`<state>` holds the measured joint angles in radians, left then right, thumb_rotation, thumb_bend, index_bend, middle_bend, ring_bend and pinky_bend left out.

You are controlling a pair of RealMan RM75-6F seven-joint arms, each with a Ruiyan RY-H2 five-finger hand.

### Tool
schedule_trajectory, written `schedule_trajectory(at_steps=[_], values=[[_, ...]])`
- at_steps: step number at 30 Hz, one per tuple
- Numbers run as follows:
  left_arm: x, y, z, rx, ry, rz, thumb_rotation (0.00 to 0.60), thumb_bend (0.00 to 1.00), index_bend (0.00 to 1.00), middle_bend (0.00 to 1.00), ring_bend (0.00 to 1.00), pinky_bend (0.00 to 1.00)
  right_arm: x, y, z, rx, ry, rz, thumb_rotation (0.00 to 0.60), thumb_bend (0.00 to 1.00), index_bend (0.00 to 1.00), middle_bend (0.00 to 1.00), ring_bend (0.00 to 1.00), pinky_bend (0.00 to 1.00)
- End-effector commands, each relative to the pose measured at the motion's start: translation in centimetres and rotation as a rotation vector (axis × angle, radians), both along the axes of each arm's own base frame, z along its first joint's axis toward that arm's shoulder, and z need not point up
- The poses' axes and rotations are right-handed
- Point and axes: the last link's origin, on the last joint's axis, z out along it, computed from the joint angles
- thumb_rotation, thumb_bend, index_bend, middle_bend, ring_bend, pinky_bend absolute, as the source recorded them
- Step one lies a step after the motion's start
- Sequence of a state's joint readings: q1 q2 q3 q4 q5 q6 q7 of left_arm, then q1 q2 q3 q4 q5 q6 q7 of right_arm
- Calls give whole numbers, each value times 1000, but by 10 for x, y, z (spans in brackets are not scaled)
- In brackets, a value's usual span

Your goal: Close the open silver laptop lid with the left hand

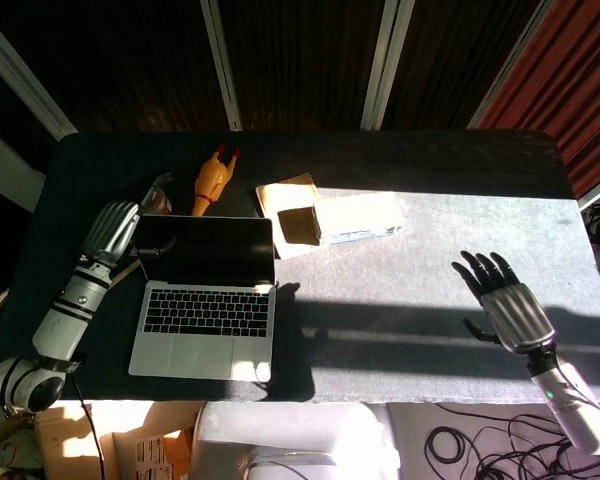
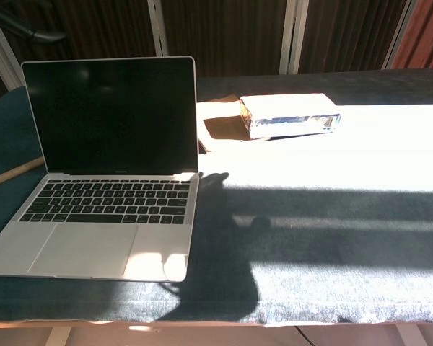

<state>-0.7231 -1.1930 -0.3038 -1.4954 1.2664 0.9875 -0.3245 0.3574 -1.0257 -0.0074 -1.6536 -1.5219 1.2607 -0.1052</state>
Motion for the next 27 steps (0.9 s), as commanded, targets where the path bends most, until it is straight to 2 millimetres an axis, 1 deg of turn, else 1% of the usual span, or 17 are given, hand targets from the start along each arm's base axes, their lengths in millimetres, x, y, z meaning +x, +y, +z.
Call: schedule_trajectory(at_steps=[1,4,6,8,14,18,21,25,27], values=[[4,13,-7,-32,-16,-7,600,351,90,204,86,123,-8,6,6,-11,6,-14,600,257,0,0,0,0],[-1,20,-21,-81,6,18,600,356,144,291,149,123,-15,10,10,-20,11,-35,600,257,0,0,0,0],[-4,26,-30,-108,31,32,600,355,188,320,171,123,-19,12,12,-18,13,-58,600,257,0,0,0,0],[-5,30,-36,-107,54,30,600,352,221,321,168,123,-22,12,14,-16,13,-76,600,257,0,0,0,0],[-5,38,-53,-108,88,19,600,349,275,322,163,123,-30,11,18,-18,2,-110,600,257,0,0,0,0],[-7,41,-58,-122,131,23,600,348,308,323,163,123,-34,11,18,-9,-1,-126,600,257,0,0,0,0],[-7,39,-59,-125,160,14,600,349,351,344,174,128,-37,11,19,-8,6,-134,600,257,0,0,0,0],[-4,31,-56,-122,186,-15,600,359,420,411,239,197,-39,10,18,-9,4,-142,600,257,0,0,0,0],[-3,24,-54,-112,205,-36,600,369,423,416,243,202,-39,10,17,-10,4,-143,600,257,0,0,0,0]])
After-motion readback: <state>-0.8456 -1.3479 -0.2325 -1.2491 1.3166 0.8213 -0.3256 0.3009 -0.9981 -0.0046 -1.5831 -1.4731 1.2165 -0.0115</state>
